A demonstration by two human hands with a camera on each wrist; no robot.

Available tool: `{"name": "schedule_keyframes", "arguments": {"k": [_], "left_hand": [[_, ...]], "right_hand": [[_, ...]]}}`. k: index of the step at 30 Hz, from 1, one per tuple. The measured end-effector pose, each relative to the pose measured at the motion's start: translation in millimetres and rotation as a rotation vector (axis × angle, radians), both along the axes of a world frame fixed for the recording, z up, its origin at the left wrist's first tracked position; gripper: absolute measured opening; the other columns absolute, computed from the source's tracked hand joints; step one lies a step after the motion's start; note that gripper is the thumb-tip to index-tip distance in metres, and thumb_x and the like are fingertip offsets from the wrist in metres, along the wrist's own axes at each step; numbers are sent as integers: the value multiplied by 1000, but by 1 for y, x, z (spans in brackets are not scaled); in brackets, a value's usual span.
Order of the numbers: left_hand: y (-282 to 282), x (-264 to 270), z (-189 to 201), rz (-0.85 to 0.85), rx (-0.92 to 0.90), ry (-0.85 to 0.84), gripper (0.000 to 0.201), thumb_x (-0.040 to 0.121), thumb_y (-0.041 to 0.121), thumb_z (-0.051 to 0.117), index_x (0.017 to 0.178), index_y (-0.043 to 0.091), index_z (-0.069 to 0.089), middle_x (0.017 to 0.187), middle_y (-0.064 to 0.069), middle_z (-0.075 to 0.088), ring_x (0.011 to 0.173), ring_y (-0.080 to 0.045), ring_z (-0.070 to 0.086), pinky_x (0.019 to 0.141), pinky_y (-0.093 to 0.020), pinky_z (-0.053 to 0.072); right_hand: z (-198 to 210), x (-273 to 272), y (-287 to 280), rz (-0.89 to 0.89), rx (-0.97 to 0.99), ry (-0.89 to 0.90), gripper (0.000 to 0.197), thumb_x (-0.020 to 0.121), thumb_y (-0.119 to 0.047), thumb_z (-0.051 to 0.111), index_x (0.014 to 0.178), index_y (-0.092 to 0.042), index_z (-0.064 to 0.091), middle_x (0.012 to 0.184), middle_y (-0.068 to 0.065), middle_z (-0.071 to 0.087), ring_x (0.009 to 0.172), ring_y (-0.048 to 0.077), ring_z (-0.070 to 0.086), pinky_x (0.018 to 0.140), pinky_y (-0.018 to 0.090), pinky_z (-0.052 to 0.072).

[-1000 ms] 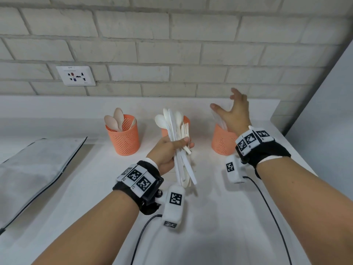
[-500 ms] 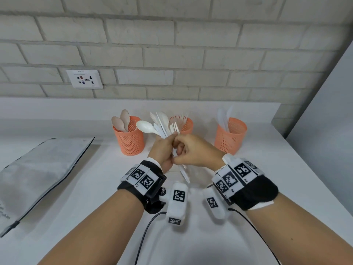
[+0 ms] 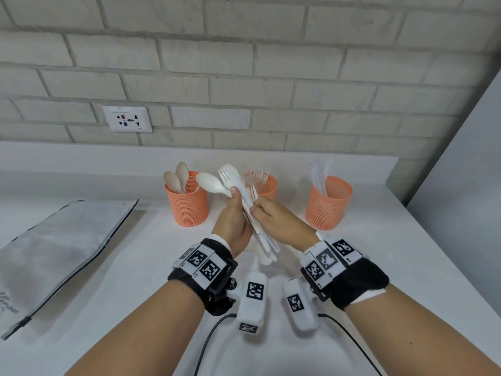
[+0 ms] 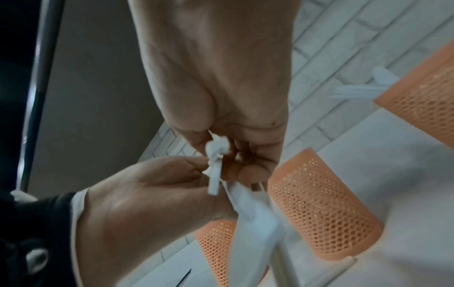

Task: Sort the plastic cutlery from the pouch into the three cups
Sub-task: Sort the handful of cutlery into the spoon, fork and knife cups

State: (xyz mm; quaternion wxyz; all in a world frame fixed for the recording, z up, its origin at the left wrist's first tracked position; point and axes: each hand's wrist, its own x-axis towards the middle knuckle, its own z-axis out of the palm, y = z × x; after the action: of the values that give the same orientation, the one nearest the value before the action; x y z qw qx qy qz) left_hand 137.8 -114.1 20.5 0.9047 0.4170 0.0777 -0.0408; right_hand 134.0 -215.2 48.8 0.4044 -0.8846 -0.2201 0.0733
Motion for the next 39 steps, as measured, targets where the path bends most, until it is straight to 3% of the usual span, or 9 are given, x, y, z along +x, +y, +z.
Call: {"name": "schedule_keyframes", "arguments": {"k": [4, 9, 14, 19, 21, 27, 31, 36, 39], "left_hand": [[1, -1, -2, 24, 60, -90, 40, 100, 28, 34, 138, 15, 35, 126, -14, 57, 98, -18, 66, 67, -33, 58], [3, -3, -2, -16, 109, -160, 37, 97, 19, 43, 134, 16, 39, 109, -15, 62, 86, -26, 68, 59, -43, 58], [1, -8, 2, 2, 179, -26, 30, 90, 22, 58, 94, -8, 56, 47, -14, 52, 34, -25, 49, 38, -28, 46], [-1, -6, 3, 98, 216, 31, 13, 86, 10, 60, 87, -3, 59, 65, -14, 62, 57, -25, 63, 62, -39, 55], [-2, -6, 3, 97, 242, 29, 11, 86, 10, 59, 85, -1, 58, 61, -13, 58, 52, -25, 58, 58, -36, 51], [1, -5, 7, 67, 208, 28, 12, 89, 5, 49, 94, -1, 59, 83, -15, 63, 75, -25, 62, 77, -36, 52], [-1, -5, 6, 73, 223, 45, 13, 89, 2, 47, 93, -1, 59, 86, -19, 62, 80, -30, 61, 88, -50, 48], [3, -2, 3, 132, 251, 66, 12, 90, 1, 48, 83, 4, 57, 66, -7, 61, 57, -16, 62, 63, -32, 53], [5, -3, 6, 131, 239, 27, 13, 88, -2, 50, 84, 5, 60, 71, -9, 64, 63, -18, 65, 66, -33, 55]], "right_hand": [[-4, 3, -3, -37, 146, 138, 23, 99, -19, 35, 77, -17, 42, 77, 0, 47, 77, 17, 47, 74, 32, 41], [-2, -1, -5, -6, 360, 278, 14, 98, -16, 39, 92, -24, 49, 75, -1, 56, 60, 3, 55, 53, 16, 43], [0, -2, -5, 14, 353, 305, 15, 96, -7, 39, 85, -7, 50, 67, 8, 54, 54, 12, 51, 49, 24, 43], [2, 0, -10, -23, 357, 370, 21, 94, -11, 33, 81, -11, 50, 69, 6, 50, 60, 16, 49, 57, 26, 42], [1, 0, -11, -26, 350, 380, 22, 93, -10, 31, 83, -13, 51, 68, 6, 50, 58, 15, 48, 56, 26, 40], [-1, 1, -16, -37, 523, 441, 26, 100, -12, 33, 111, -18, 56, 81, -5, 64, 62, -3, 63, 56, 14, 48], [-7, 2, -14, -69, 339, 329, 27, 100, -19, 38, 122, -20, 53, 98, -4, 63, 86, 11, 59, 68, 23, 49], [3, 2, -22, -161, 213, 123, 31, 100, -17, 34, 130, -16, 43, 78, -12, 49, 66, 0, 50, 60, 16, 41], [8, -8, -23, -16, 221, 109, 19, 94, -24, 52, 109, -13, 58, 78, -7, 59, 64, -10, 56, 56, 7, 40]]}}
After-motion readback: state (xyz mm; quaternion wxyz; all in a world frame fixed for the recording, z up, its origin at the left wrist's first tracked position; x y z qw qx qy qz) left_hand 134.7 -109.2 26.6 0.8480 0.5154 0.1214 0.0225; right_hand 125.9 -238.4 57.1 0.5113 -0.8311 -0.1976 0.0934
